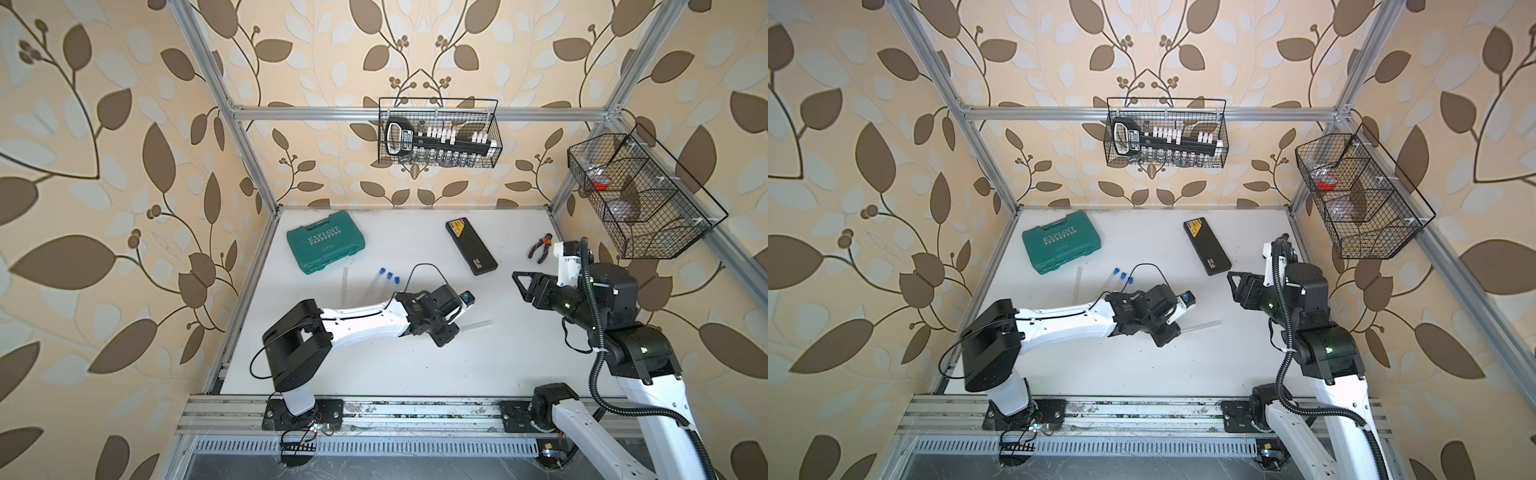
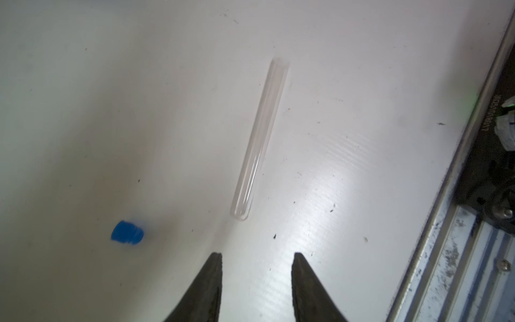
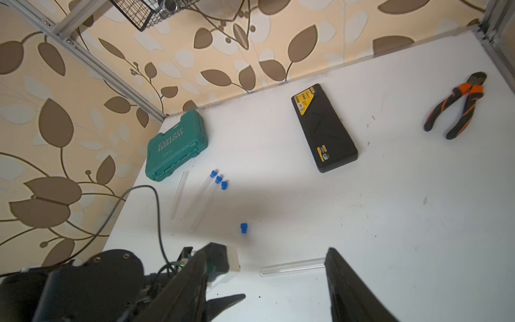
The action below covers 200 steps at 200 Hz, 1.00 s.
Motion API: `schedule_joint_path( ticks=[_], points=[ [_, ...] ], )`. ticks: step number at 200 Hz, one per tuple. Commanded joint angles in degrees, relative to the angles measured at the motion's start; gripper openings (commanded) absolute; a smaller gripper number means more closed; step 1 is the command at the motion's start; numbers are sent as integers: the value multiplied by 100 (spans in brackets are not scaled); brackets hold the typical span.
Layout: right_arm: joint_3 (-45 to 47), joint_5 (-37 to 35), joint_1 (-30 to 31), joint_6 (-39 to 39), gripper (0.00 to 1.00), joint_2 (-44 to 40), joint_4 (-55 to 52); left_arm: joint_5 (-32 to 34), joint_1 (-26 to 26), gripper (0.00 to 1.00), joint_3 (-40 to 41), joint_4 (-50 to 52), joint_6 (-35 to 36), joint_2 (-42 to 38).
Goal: Insert stoppers into test tubes
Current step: Pick up the test tube at the center of the board.
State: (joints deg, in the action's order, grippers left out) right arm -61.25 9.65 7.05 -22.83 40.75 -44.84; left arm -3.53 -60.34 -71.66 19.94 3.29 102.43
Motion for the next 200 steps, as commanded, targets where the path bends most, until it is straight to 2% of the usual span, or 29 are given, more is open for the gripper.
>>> schedule_joint_path(
  ticks=[1,32,71,144,200],
  points=[
    [-80,-340,14,64,65,-49,-174,-144,-1,43,-745,117,794,474],
    [-167,-236,51,-63,65,-106,-242,-267,3,44,-1410,423,1146,1129],
    [-138,-314,61,-73,65,-179,-271,-524,4,46,-1861,697,1204,1627],
    [-27,-270,62,-108,65,-191,-234,-74,4,44,-2542,1038,1292,2311],
    [6,-260,62,-108,65,-234,-235,47,4,38,-2800,1304,1359,2596]
  ],
)
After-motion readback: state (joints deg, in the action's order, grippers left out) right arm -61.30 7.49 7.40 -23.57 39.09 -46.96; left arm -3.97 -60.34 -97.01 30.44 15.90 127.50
